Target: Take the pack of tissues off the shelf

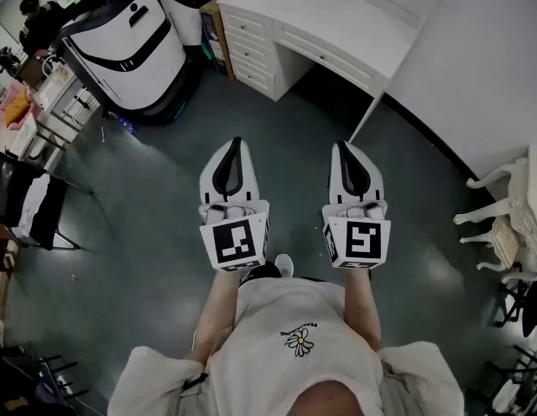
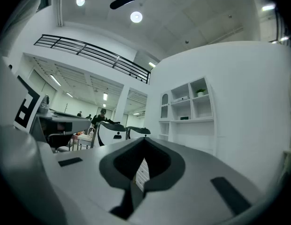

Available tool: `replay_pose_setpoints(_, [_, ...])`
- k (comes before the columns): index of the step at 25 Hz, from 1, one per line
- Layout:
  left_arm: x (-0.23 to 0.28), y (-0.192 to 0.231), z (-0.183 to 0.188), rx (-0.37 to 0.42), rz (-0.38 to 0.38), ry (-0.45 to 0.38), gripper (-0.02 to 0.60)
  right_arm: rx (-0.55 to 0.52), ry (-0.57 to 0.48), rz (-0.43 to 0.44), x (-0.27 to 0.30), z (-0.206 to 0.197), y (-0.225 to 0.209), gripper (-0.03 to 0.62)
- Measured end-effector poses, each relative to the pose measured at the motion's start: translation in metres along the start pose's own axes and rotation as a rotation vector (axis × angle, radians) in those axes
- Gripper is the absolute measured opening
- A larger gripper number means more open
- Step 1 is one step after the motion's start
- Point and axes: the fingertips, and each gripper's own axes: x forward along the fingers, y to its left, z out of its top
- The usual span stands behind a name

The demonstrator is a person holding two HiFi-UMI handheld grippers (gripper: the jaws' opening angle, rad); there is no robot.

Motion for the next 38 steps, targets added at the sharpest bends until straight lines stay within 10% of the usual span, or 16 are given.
replay_pose_setpoints(23, [0.05, 0.029, -0.011, -0.018, -0.002, -0.018, 0.0, 0.008, 0.006, -0.043, 0.045, -0.013, -0.013, 0.003])
replay_pose_setpoints(38, [0.3, 0.054, 0.009, -0.01, -0.139, -0.2, 0.0, -0.096, -0.12, -0.099, 0.256, -0.009, -0.083, 0.003])
